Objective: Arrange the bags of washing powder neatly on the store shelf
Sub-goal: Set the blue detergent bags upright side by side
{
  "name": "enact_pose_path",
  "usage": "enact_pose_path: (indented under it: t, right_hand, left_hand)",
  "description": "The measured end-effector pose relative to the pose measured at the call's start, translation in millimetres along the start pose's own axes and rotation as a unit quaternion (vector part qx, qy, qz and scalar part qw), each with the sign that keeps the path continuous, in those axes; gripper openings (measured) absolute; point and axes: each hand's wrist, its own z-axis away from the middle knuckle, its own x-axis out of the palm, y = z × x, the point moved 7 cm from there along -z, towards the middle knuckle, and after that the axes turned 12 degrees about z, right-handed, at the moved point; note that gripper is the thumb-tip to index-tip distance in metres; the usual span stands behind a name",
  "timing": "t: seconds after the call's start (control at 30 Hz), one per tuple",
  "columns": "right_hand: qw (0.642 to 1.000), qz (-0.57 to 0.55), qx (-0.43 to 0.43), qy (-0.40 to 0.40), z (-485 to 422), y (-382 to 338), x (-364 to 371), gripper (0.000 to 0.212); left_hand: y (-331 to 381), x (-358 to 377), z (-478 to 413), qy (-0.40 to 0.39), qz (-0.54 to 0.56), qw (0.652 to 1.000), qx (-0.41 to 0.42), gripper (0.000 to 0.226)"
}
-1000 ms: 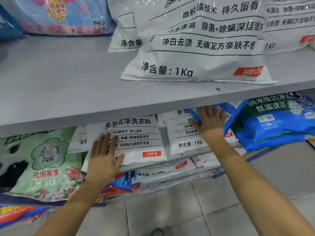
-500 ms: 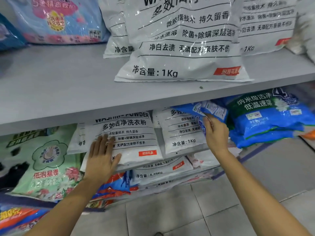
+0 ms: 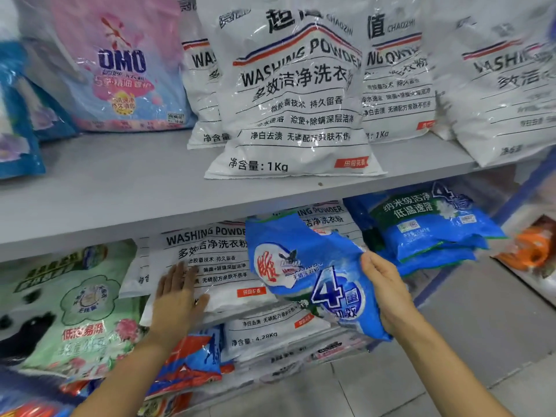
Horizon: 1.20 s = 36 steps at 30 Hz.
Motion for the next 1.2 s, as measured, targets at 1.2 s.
enact_pose_path:
  t: [1.2]
  right_hand:
    - [0.946,0.024,-0.300,-0.123,-25.6,-290.6,224.1,0.024]
  left_hand:
    - [54.6,-262.2,130.0,0.245,0.595,0.763,0.062,0.059]
